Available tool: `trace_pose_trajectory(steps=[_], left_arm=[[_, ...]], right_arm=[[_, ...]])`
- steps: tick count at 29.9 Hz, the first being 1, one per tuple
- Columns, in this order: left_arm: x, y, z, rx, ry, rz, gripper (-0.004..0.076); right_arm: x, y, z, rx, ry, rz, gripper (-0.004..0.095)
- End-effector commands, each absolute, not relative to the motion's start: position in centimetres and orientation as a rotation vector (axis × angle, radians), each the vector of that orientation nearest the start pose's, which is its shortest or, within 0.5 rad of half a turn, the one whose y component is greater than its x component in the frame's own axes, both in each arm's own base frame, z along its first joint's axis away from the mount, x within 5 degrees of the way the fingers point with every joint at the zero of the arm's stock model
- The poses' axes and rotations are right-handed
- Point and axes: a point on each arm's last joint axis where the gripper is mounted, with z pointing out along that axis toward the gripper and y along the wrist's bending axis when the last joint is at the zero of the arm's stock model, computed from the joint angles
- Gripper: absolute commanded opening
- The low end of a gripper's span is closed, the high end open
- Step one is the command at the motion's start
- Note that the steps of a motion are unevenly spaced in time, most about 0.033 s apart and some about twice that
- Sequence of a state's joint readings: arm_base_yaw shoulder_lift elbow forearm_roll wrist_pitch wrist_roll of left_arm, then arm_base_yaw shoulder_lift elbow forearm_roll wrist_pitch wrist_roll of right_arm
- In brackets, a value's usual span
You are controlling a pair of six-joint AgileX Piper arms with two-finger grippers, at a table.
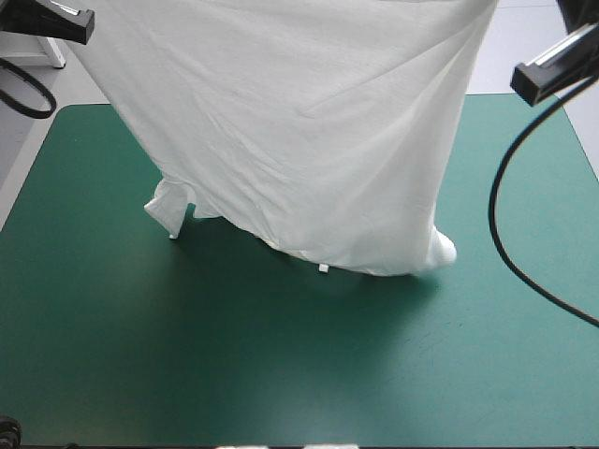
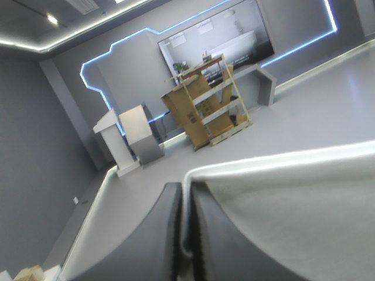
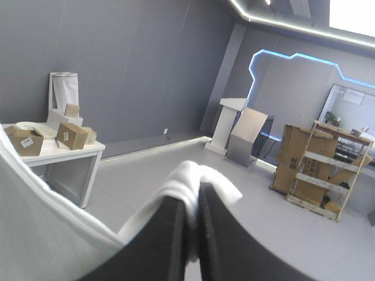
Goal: Fold the cloth
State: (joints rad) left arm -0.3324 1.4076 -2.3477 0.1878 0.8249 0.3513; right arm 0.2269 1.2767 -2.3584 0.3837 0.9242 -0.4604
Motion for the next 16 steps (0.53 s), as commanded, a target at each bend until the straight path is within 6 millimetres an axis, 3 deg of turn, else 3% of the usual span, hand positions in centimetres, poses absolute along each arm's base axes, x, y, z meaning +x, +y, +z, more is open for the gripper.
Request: trace_pose_trajectory(steps=[1,5,8,12,16], left_arm=[[13.2,-4.0,68.4,0.389,1.090,0.131,0.0030],[10.0,-3.6,69.7,0.405,1.007,0.069,0.0029],[9.2,-3.4,70.0,0.403,0.986,0.054,0.0029],[9.6,-3.6,69.9,0.410,0.993,0.051,0.0029],[11.9,-4.4,69.4,0.426,1.037,0.048,0.0029]], right_arm=[[7.0,4.2,68.5,-0.480,1.021,0.171,-0.0015],[4.8,3.6,69.0,-0.462,0.960,0.155,-0.0015],[3.7,3.2,69.3,-0.444,0.913,0.130,-0.0015],[3.3,2.8,69.6,-0.419,0.881,0.093,-0.0015],[6.1,3.4,69.4,-0.420,0.924,0.089,-0.0015]])
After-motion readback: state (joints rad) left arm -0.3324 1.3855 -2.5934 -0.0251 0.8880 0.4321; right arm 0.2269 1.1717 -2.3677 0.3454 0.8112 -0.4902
